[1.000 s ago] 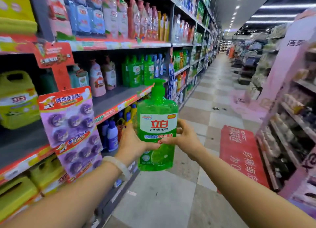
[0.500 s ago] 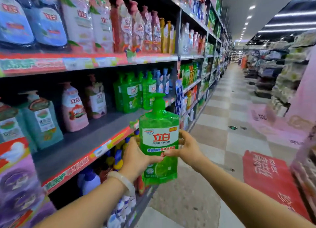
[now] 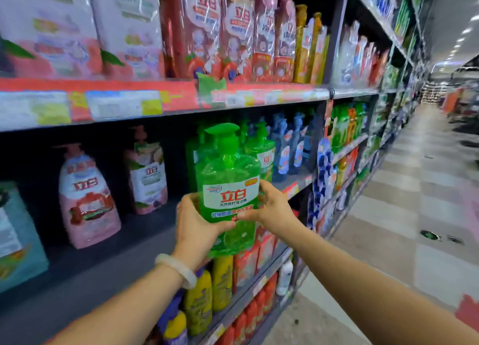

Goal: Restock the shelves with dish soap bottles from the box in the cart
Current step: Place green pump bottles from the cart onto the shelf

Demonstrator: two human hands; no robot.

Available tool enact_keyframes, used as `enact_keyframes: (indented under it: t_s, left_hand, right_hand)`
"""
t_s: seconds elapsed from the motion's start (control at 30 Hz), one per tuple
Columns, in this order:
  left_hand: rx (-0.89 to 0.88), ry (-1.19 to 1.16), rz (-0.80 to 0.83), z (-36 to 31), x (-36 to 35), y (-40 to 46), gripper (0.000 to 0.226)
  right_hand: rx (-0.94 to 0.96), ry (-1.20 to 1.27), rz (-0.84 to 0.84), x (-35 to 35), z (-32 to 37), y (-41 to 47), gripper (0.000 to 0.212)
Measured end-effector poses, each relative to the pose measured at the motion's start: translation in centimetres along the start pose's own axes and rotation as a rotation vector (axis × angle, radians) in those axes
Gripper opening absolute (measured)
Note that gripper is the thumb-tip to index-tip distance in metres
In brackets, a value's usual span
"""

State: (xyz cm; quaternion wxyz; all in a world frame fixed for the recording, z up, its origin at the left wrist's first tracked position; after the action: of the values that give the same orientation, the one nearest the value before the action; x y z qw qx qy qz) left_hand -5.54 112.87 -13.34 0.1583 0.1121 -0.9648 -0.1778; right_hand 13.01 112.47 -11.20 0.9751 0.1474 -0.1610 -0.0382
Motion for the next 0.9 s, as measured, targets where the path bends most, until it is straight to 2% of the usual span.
enact_keyframes:
  t_s: [0.27, 0.57, 0.7, 0.8, 0.9]
  left_hand:
    - [0.045, 0.085, -0.124, 3.5, -5.0, 10.2, 0.086]
    - [0.166, 0.142, -0.22, 7.2, -8.8, 11.8, 0.084]
    - [0.209, 0.138, -0.272, 7.2, -9.7, 11.9, 0.085]
    - [0.254, 0.158, -0.282, 7.5, -10.3, 12.0, 0.089]
    - [0.272, 0.167, -0.276, 7.6, -10.7, 11.9, 0.091]
  right_hand:
    - [0.017, -0.036, 0.107, -0.5, -5.1, 13.6, 0.064]
    - [-0.003, -0.085, 0.246, -1.0, -11.0, 18.1, 0.066]
    - [0.013, -0.078, 0.243, -0.2, -11.2, 18.8, 0.058]
    - [0.024, -0.178, 0.235, 1.3, -11.7, 19.2, 0.053]
    - [-0.042, -0.213, 0.145, 4.6, -14.0, 19.6, 0.044]
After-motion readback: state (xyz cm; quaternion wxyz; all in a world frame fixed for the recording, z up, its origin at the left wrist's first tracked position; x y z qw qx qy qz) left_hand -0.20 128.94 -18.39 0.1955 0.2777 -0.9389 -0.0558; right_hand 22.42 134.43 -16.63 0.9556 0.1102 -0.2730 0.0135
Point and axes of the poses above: each hand's wrist, its own y-axis towards the middle knuckle, its own x-axis out of the back of the hand, z = x × y, the point moved 10 cm from there along y, towards the middle knuckle, and after that the axes turned 1 degree about z, right-handed, at the moved point
